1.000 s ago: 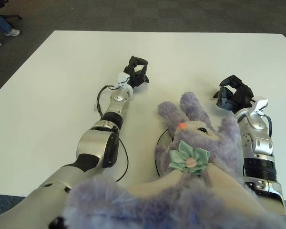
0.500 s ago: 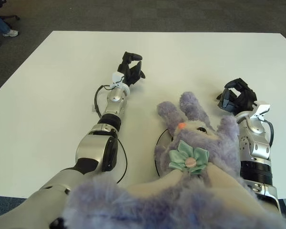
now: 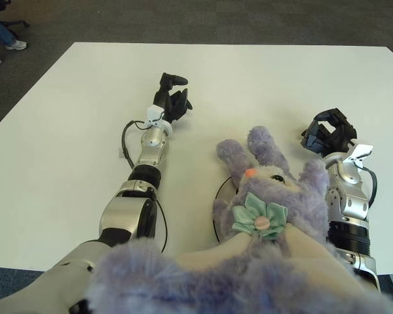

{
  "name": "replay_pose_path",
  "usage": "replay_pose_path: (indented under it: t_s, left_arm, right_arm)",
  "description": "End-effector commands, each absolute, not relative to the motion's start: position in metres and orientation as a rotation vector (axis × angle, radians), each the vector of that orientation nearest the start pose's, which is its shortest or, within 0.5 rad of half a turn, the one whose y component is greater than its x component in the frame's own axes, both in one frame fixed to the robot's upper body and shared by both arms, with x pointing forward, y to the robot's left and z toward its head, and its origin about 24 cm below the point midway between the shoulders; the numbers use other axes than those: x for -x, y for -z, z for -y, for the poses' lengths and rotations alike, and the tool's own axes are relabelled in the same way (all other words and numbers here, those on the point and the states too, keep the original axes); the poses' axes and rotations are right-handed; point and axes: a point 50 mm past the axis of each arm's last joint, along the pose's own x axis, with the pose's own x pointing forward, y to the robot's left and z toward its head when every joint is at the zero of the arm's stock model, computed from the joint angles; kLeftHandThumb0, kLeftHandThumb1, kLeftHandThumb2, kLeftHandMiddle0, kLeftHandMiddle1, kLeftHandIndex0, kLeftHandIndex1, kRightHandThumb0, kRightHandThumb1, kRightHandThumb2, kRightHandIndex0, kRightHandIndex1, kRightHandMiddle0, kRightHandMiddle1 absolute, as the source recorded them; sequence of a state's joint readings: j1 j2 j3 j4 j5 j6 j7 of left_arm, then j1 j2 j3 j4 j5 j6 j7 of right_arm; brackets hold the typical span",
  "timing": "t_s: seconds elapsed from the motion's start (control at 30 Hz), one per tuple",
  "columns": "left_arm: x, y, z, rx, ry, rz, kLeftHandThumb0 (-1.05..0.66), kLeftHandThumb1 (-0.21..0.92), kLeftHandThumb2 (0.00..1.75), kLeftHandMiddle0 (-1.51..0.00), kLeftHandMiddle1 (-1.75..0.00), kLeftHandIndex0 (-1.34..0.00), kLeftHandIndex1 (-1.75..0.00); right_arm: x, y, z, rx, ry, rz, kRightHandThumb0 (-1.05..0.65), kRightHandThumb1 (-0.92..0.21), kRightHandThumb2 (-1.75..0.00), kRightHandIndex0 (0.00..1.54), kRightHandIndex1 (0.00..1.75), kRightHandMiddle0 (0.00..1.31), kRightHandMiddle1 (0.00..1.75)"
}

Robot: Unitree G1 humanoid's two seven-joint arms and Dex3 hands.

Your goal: Put the doll into the plate.

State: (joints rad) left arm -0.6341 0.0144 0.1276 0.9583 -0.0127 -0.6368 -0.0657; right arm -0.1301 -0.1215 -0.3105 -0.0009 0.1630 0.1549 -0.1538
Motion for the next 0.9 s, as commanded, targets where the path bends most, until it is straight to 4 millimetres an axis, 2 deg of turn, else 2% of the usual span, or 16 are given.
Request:
replay_pose_path:
  t_s: [0.0,0.37,0.87]
  left_arm:
    - [-0.3467,-0.0682,-0.1308,0.004,0.116,0.312,-0.36,0.86,0.6,-0.82,-1.73,-0.23,-1.75]
    - [-0.341,-0.0649,-0.1281,-0.006,0.123,0.335,-0.36,0.82,0.66,-0.84,-1.67,-0.25,-1.75]
    - [-0.3368,-0.0619,-0.1269,0.004,0.158,0.341,-0.36,0.82,0.66,-0.85,-1.65,-0.25,-1.75]
  right_arm:
    - [-0.2643,-0.0649,0.2484,-0.052,0.452,-0.004,-0.01,0.07,-1.72,0.91,1.75,0.71,1.65]
    - [-0.2647,-0.0614,0.2516,-0.028,0.441,-0.002,-0.01,0.06,-1.75,0.91,1.75,0.66,1.73]
    - [-0.2634,-0.0581,0.2502,-0.065,0.389,0.008,-0.01,0.07,-1.75,0.91,1.75,0.67,1.71]
